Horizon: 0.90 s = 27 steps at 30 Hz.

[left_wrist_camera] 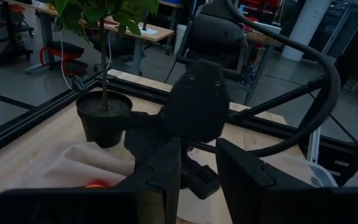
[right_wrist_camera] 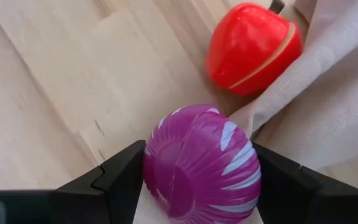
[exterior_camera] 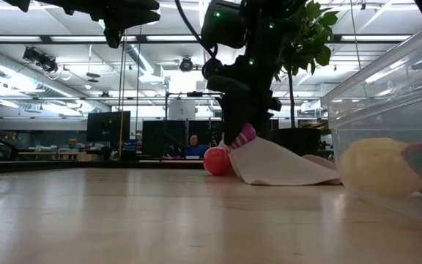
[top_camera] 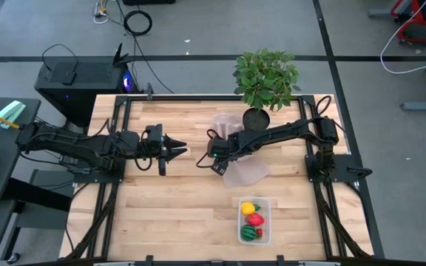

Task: Pick and placing Produce into tupperware
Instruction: Put the purple onion into the transparent bin

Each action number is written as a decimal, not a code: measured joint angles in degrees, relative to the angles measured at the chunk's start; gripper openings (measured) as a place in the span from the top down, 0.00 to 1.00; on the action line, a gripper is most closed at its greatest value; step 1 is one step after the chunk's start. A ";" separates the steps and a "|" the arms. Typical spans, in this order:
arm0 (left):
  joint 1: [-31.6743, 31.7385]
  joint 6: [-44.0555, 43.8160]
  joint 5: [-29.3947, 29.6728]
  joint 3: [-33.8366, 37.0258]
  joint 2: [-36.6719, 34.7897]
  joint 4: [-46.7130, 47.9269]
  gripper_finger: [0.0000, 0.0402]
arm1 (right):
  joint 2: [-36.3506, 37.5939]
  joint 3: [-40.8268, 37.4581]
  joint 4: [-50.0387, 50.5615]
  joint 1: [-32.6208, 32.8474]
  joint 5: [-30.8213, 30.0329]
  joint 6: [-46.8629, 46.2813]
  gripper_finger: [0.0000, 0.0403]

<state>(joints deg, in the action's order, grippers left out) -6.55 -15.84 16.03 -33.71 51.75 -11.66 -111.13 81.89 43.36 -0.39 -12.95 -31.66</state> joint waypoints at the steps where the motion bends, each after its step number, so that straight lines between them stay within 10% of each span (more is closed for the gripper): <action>1: 0.00 0.00 0.00 0.00 0.00 0.00 0.73 | 0.00 0.00 0.08 0.28 0.00 0.02 0.35; 27: 0.00 0.00 0.00 0.00 0.00 0.02 0.73 | 0.33 0.24 2.79 2.56 2.97 -3.26 0.37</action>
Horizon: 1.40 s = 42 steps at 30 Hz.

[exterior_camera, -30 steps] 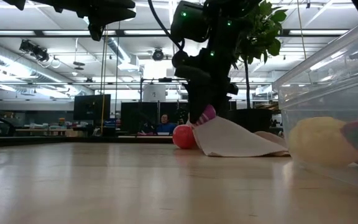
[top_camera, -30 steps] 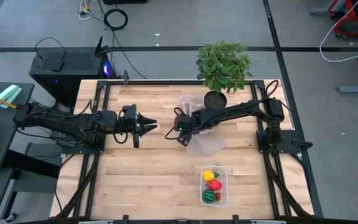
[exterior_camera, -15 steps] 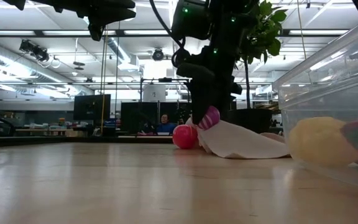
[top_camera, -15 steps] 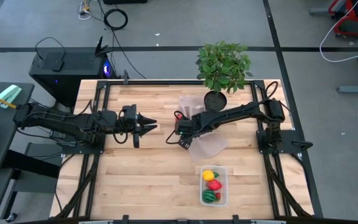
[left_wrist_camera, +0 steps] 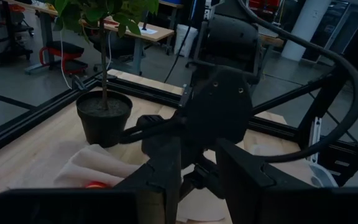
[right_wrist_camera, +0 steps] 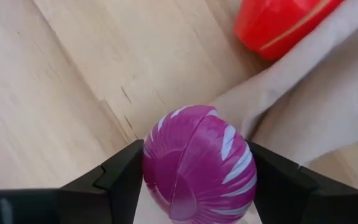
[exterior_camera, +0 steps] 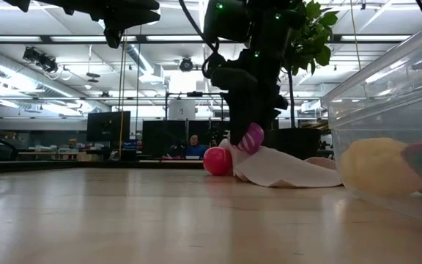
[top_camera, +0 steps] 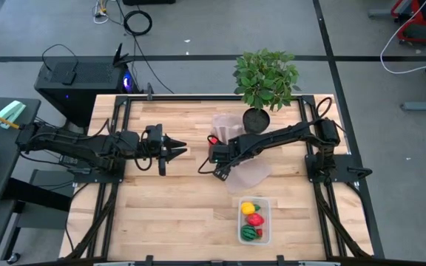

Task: Pick and placing Produce into tupperware
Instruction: Put the purple onion into the transparent bin

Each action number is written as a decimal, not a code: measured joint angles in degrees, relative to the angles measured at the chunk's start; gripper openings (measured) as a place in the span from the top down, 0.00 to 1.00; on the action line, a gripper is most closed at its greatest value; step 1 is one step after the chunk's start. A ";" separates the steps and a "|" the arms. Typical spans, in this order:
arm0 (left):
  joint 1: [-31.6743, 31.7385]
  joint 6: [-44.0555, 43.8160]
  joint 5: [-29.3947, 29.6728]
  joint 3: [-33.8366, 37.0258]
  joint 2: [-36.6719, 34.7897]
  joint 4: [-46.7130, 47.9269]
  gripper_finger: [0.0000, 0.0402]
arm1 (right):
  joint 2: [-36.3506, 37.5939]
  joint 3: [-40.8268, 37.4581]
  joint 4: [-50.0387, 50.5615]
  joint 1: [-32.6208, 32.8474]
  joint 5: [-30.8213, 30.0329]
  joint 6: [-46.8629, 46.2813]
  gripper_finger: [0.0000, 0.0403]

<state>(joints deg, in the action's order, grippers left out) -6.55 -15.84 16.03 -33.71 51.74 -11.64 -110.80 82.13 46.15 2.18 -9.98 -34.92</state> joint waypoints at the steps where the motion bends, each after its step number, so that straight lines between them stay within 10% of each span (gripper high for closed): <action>1: 0.00 0.01 0.00 0.00 0.00 0.01 0.73 | 0.20 0.00 0.18 0.14 -0.02 -0.02 0.37; 42: 0.00 0.02 1.29 0.00 0.00 1.42 0.73 | 17.65 -0.26 8.07 26.25 15.42 -21.93 0.36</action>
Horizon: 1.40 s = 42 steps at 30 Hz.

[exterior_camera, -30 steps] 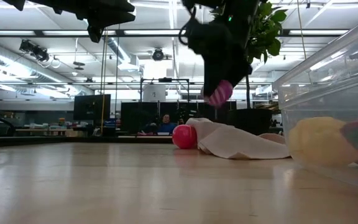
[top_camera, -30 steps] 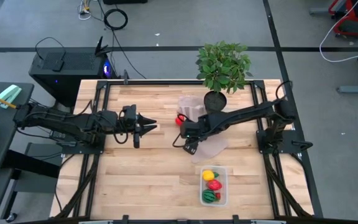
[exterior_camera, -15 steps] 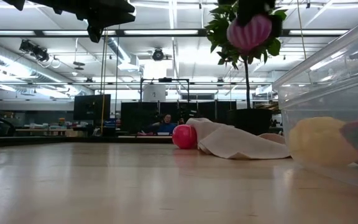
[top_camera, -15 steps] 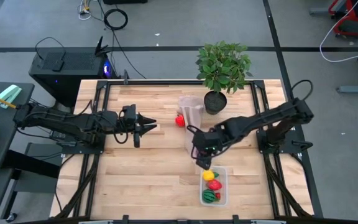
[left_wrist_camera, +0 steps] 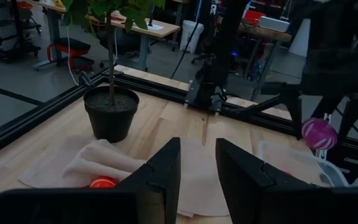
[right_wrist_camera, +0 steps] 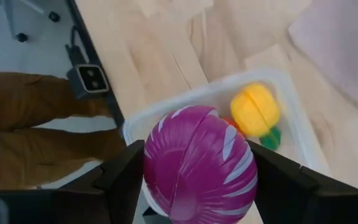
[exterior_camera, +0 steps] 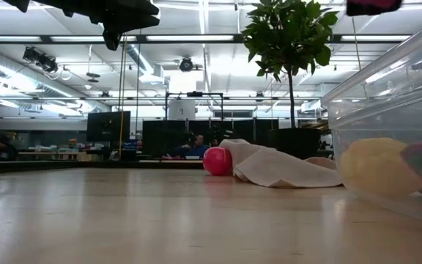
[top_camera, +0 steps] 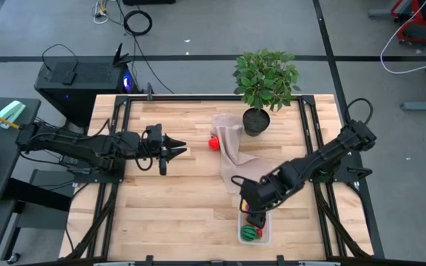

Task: Pick and placing Produce into tupperware
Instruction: Put the purple onion into the transparent bin, then put the red apple into the transparent bin

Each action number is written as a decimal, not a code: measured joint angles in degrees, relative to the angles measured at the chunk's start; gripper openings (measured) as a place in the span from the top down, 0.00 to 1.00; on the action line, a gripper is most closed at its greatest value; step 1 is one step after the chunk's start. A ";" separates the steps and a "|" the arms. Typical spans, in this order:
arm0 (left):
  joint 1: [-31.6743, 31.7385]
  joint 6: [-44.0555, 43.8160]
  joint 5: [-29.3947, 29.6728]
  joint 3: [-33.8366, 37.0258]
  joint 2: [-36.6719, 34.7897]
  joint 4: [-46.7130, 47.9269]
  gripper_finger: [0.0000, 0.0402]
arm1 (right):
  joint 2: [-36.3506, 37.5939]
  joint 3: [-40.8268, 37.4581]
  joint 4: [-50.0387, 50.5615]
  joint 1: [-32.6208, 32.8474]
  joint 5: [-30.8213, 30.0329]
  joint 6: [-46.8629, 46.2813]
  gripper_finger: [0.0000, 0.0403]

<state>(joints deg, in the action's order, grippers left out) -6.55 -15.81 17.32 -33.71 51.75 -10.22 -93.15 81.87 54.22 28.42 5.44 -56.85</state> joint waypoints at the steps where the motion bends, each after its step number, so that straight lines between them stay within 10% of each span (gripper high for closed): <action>1: 0.00 0.04 0.00 0.00 0.00 0.00 0.73 | -0.08 -0.36 0.28 0.52 -0.43 -1.14 0.36; 42: 0.00 0.06 -0.01 0.00 0.00 0.04 0.73 | -0.21 -8.20 -0.68 4.99 0.63 -11.11 0.18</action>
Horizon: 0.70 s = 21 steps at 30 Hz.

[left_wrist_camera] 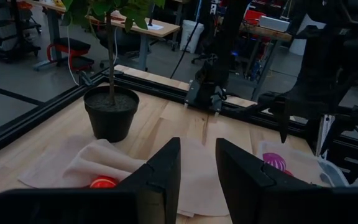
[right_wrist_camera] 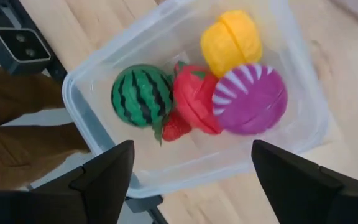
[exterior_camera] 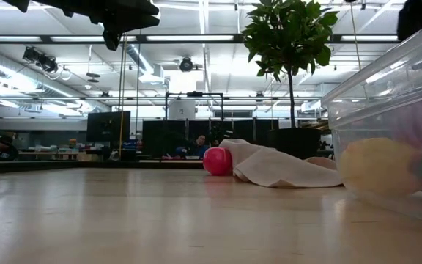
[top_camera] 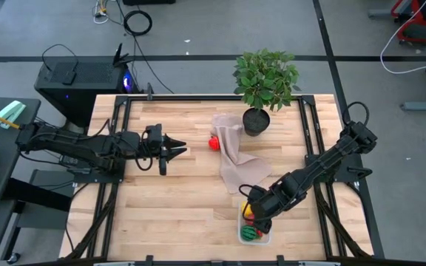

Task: Pick and placing Produce into tupperware
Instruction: Put the red apple into the transparent bin

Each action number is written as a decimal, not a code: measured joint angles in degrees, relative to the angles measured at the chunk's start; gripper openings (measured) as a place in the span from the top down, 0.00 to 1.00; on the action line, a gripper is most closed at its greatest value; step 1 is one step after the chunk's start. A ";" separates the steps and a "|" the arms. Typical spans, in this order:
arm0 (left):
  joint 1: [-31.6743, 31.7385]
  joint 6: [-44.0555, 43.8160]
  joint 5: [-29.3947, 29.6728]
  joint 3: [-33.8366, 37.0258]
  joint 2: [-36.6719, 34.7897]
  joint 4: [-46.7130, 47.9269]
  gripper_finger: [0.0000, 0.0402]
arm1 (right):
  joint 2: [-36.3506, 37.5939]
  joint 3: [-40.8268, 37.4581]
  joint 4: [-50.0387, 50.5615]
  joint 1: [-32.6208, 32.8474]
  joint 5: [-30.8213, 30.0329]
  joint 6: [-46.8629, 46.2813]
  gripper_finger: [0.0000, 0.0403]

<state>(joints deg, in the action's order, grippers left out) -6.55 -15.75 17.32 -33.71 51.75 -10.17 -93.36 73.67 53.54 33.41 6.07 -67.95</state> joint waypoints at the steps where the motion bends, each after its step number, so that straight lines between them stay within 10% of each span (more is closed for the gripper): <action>1: 0.00 -0.04 0.01 0.00 0.00 0.00 0.73 | 0.00 0.00 0.00 0.50 0.00 -0.71 0.18; 21: 0.00 -0.47 -0.02 0.00 0.07 1.64 0.73 | 0.00 -0.02 -2.28 2.95 -6.17 -2.46 0.20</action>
<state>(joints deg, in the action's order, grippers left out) -6.55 -16.23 17.30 -33.71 51.81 -8.54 -93.36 73.65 51.26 36.37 -0.10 -70.41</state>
